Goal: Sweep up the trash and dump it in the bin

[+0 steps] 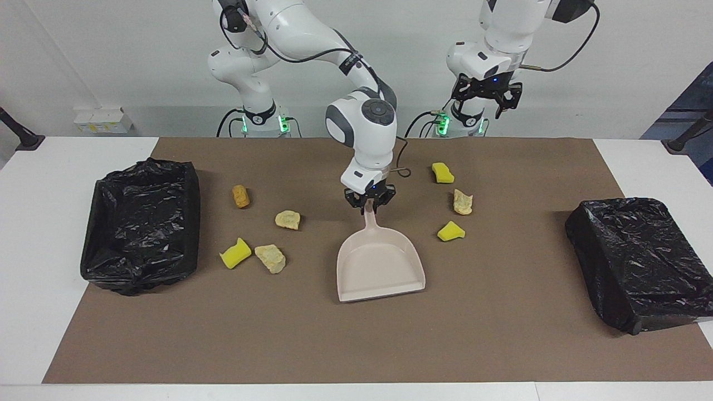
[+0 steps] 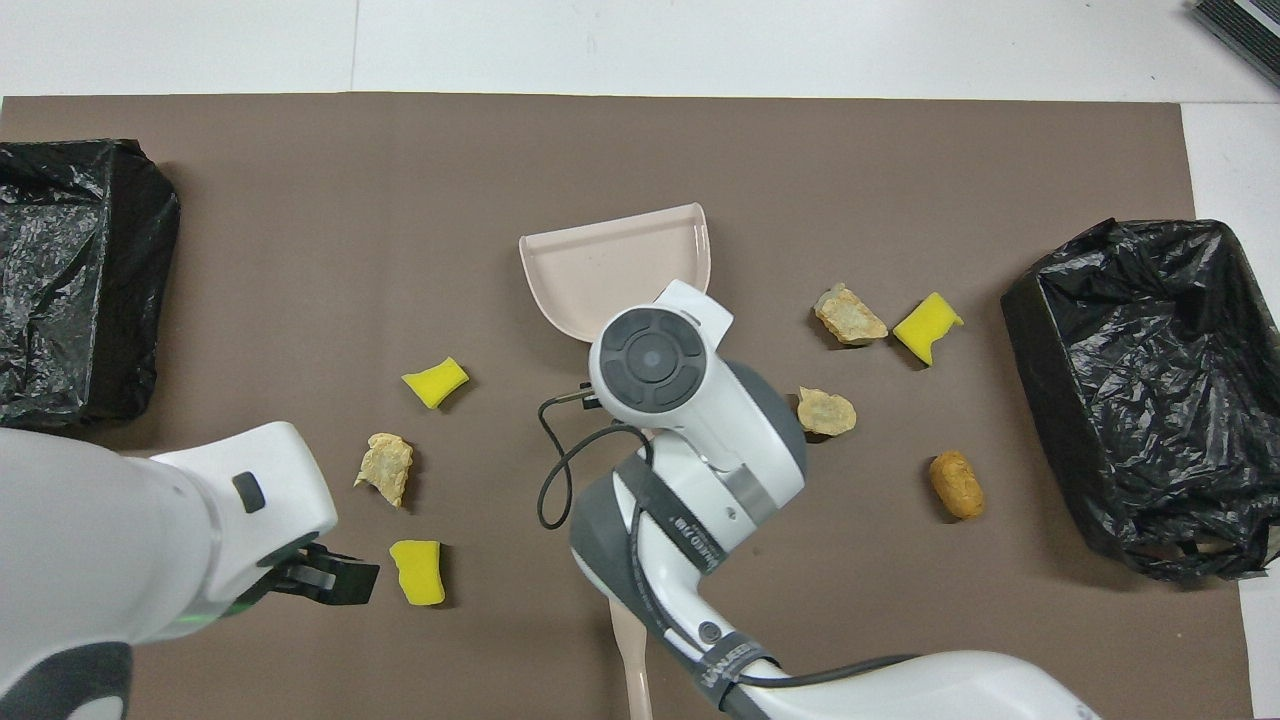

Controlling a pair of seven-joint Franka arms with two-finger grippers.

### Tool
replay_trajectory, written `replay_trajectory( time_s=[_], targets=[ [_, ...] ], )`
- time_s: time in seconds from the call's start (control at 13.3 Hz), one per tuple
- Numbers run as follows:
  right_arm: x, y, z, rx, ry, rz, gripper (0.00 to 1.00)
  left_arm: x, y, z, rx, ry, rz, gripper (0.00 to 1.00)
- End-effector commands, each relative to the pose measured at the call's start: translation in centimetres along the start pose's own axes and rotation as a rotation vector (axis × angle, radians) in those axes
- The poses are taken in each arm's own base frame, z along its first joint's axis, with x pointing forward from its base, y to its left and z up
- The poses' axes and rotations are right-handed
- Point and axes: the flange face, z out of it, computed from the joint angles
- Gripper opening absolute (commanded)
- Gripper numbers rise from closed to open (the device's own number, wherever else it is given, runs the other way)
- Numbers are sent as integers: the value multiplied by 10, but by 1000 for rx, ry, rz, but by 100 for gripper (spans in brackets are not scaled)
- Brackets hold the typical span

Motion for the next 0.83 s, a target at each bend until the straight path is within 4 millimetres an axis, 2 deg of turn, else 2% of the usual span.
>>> replay_trajectory(
  time_s=[0.0, 0.08, 0.15, 0.23, 0.3, 0.38, 0.45, 0.6, 0.75],
  targets=[
    [8, 52, -37, -4, 22, -115, 0, -10, 37, 36, -13, 38, -28, 100],
    [8, 69, -40, -16, -8, -180, 0, -10, 62, 50, -26, 49, -57, 100],
    [6, 82, -42, -24, -43, -271, 0, -11, 87, 58, -39, 70, -85, 100],
    [6, 98, -52, -26, -51, -331, 0, -15, 112, 62, -47, 76, -111, 100],
    [10, 118, -56, -28, -57, -371, 0, -18, 139, 76, -36, 56, -119, 100],
    [8, 130, -61, -30, -71, -442, 0, -22, 166, 88, -33, 54, -128, 100],
    [6, 136, -60, -29, -97, -540, 0, -24, 187, 106, -34, 57, -161, 100],
    [3, 157, -63, -30, -138, -658, 0, -26, 239, 157, -27, 50, -205, 100],
    [-5, 175, -57, -13, -175, -824, 0, -37, 266, 197, -16, 44, -231, 100]
  ],
)
